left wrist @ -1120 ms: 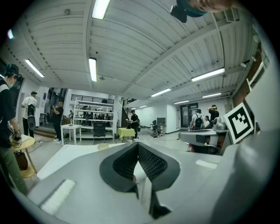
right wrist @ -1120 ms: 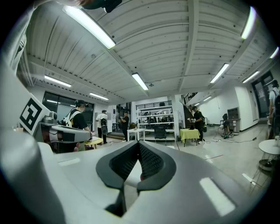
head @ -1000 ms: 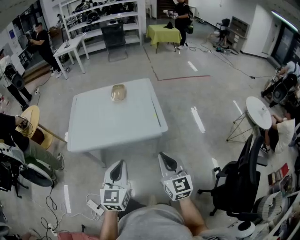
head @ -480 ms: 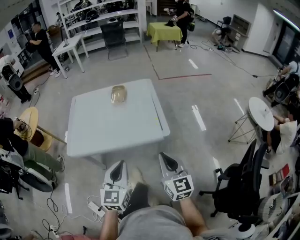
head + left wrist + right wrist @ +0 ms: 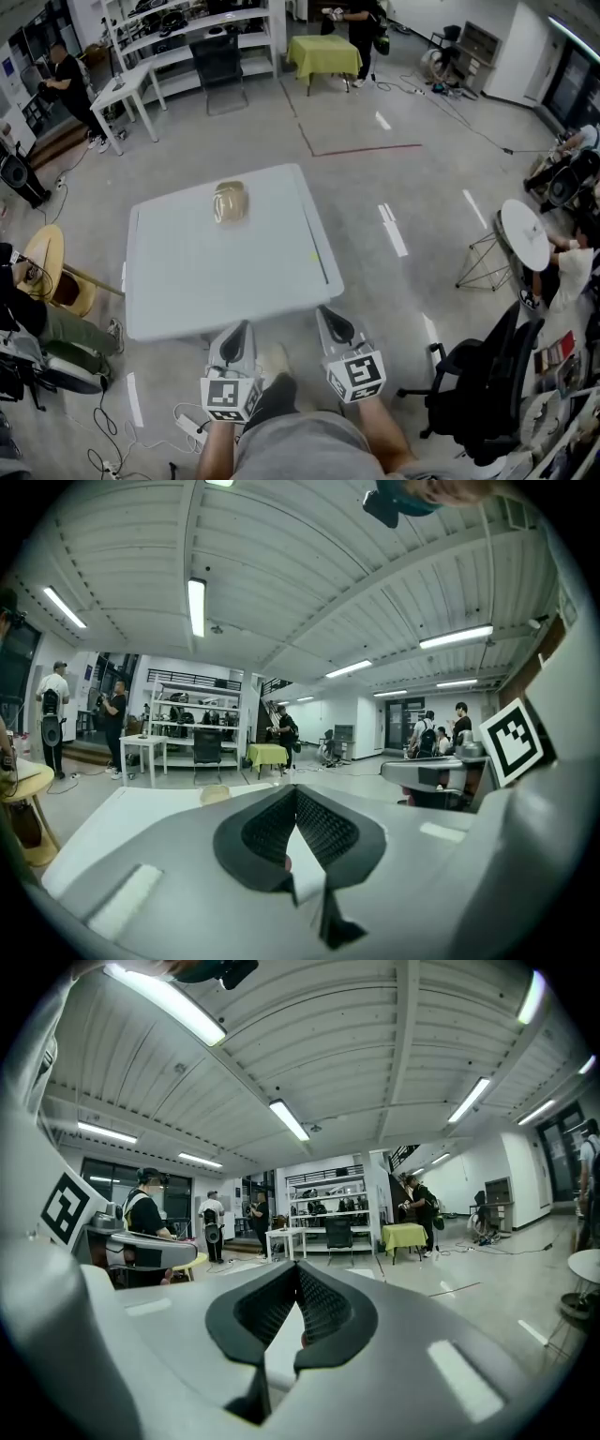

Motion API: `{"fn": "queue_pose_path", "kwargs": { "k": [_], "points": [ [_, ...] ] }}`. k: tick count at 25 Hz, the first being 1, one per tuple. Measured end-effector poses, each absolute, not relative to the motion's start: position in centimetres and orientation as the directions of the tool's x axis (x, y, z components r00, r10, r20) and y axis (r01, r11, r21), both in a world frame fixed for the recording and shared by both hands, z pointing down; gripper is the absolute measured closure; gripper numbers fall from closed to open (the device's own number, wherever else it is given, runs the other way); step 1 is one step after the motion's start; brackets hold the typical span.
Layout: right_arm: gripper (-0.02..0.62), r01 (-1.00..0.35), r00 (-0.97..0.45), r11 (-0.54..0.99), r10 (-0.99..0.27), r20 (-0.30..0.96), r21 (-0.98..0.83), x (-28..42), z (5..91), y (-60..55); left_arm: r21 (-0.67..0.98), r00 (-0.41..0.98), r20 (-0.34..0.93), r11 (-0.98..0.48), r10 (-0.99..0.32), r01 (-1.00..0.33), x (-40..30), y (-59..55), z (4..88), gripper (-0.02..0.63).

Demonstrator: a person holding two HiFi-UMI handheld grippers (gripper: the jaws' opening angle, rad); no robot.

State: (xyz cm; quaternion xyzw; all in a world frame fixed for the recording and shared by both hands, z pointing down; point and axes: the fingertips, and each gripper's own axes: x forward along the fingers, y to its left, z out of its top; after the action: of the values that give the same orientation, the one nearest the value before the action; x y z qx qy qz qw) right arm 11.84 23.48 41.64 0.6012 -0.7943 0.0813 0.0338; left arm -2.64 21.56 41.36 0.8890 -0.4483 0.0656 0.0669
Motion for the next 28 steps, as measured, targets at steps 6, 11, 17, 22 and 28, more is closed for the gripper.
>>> {"fn": "queue_pose_path", "kwargs": {
  "k": [6,11,17,22,28],
  "points": [
    [0.591,-0.959,-0.281,0.268,-0.944,0.176,-0.092,11.3,41.7,17.9,0.062,0.610,0.197,-0.611,-0.768,-0.789,-2.0,15.9,41.4,0.594],
    [0.591,-0.958,-0.286,0.273,-0.938,0.194,-0.091,10.7,42.1,13.7,0.065,0.611,0.206,-0.612,-0.765,-0.788,-2.3,11.7,41.7,0.594],
    [0.591,-0.954,-0.298,0.285,-0.931,0.209,-0.090,9.0,42.4,8.2,0.073,0.586,0.237,-0.587,-0.775,-0.806,-4.5,6.7,43.1,0.594],
    [0.591,-0.948,-0.319,0.308,-0.920,0.226,-0.084,7.0,42.9,4.6,0.085,0.566,0.223,-0.563,-0.793,-0.822,-6.7,3.4,43.1,0.594],
    [0.591,-0.940,-0.340,0.330,-0.910,0.238,-0.085,5.3,42.9,1.2,0.102,0.535,0.223,-0.526,-0.815,-0.844,-8.9,-0.1,43.3,0.594]
  ]
}}
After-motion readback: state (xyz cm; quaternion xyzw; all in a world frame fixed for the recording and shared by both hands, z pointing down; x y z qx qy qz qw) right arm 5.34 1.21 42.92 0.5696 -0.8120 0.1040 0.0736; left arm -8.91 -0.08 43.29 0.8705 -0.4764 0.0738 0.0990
